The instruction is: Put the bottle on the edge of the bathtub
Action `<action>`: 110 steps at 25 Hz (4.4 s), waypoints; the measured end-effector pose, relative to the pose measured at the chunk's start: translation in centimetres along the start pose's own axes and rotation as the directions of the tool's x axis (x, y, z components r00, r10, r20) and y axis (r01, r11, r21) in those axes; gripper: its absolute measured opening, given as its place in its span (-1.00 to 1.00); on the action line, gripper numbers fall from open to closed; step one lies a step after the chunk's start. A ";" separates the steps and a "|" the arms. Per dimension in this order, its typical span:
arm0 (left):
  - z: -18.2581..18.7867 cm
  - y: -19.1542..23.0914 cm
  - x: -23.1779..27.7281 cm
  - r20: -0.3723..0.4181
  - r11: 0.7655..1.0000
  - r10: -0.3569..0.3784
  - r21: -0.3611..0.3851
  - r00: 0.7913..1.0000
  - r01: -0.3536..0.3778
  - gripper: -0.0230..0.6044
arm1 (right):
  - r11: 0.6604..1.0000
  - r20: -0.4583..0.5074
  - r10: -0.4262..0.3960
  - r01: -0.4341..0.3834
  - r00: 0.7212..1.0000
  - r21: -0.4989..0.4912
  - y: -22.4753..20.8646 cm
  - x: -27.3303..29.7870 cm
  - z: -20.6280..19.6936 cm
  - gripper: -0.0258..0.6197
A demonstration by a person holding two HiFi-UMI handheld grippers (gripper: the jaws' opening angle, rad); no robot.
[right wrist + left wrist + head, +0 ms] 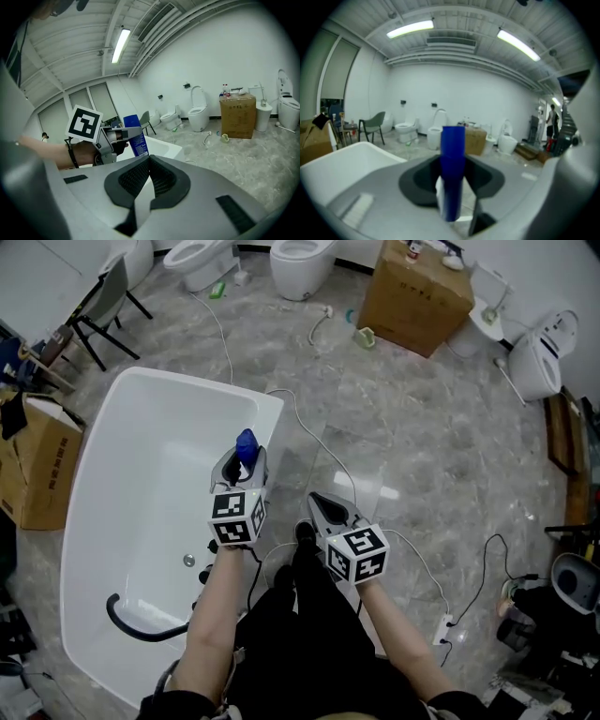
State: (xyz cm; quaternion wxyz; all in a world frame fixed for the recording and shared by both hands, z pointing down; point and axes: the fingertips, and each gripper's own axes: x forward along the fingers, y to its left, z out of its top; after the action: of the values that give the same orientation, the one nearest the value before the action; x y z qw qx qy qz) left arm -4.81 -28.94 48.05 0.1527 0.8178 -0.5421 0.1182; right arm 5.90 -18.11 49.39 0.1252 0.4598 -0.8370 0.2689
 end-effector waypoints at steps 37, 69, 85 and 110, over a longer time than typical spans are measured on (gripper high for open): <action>-2.4 7.7 24.5 -0.032 0.992 0.124 0.021 0.992 -0.124 -0.42 | 0.994 -0.145 0.110 -0.108 0.983 0.016 -11.0 16.0 1.3 -0.91; -5.3 7.0 23.7 -0.071 0.995 0.102 0.029 0.992 -0.100 -0.40 | 0.996 -0.136 0.076 -0.069 0.988 0.056 -10.9 14.8 0.7 -0.91; -9.0 6.7 18.0 -0.181 0.990 0.113 -0.069 0.977 -0.127 -0.42 | 0.997 -0.111 0.063 -0.059 0.992 0.039 -9.2 13.0 1.1 -0.91; -9.1 4.8 1.4 -0.192 0.990 0.118 -0.052 0.974 -0.130 -0.79 | 0.999 -0.026 0.029 -0.030 0.999 -0.040 -2.7 7.0 1.4 -0.91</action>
State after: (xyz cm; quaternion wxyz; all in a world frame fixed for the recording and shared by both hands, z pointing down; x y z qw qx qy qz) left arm -8.93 -28.45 57.51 0.2218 0.7623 -0.5787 0.1866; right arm 4.40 -24.93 52.35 0.1412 0.4415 -0.8471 0.2598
